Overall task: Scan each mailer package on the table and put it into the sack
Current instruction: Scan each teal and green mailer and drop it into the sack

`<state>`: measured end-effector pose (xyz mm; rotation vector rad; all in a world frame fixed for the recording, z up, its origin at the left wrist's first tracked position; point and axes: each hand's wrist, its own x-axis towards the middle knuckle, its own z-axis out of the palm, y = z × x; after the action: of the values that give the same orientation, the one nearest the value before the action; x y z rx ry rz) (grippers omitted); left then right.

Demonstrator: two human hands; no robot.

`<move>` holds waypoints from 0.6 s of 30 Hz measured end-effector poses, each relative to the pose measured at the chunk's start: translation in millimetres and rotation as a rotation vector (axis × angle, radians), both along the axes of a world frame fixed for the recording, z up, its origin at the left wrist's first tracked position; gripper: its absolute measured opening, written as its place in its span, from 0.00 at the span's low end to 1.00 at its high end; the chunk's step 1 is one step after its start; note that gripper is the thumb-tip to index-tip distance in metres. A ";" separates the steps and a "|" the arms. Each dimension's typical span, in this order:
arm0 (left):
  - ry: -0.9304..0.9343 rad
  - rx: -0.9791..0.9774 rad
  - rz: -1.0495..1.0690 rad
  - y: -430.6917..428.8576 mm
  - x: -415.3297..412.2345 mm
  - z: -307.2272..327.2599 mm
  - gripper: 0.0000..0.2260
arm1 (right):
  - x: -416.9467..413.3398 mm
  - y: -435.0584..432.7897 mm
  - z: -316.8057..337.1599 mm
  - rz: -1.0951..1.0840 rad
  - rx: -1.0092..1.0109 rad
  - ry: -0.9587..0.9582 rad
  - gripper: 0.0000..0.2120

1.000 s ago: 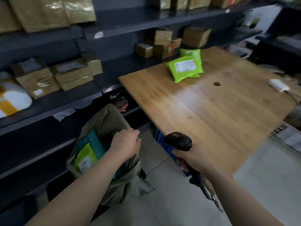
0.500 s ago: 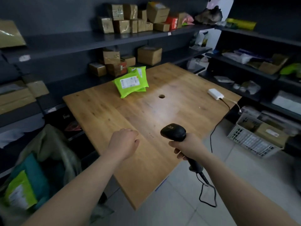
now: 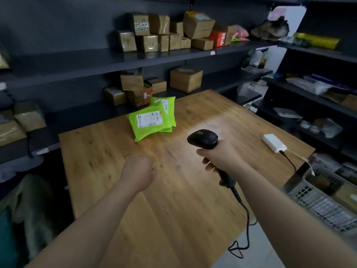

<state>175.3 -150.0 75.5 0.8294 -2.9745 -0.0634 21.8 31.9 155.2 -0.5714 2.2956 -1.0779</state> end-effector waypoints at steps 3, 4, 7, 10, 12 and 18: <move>-0.027 0.018 0.069 -34.2 -34.7 1.8 0.12 | -43.4 -39.2 1.9 0.003 -0.046 -0.001 0.04; -0.037 0.025 0.097 -46.4 -46.1 2.7 0.11 | -56.2 -52.6 2.1 0.001 -0.067 -0.003 0.04; -0.046 0.065 0.183 -84.2 -77.9 -1.3 0.12 | -90.6 -95.9 2.6 -0.006 -0.138 -0.050 0.04; -0.035 0.125 0.269 -120.4 -105.9 -10.5 0.16 | -123.8 -141.1 -5.9 0.000 -0.182 -0.106 0.05; -0.019 0.156 0.320 -143.4 -122.3 -16.9 0.18 | -145.5 -170.4 -17.5 0.022 -0.195 -0.159 0.06; -0.038 0.186 0.405 -210.0 -169.9 -35.8 0.23 | -195.5 -234.5 -70.8 0.086 -0.206 -0.345 0.08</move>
<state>5.3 -360.0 39.7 1.4511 -2.7981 -0.3119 -173.7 -202.6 84.5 -0.5119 1.8615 -1.2709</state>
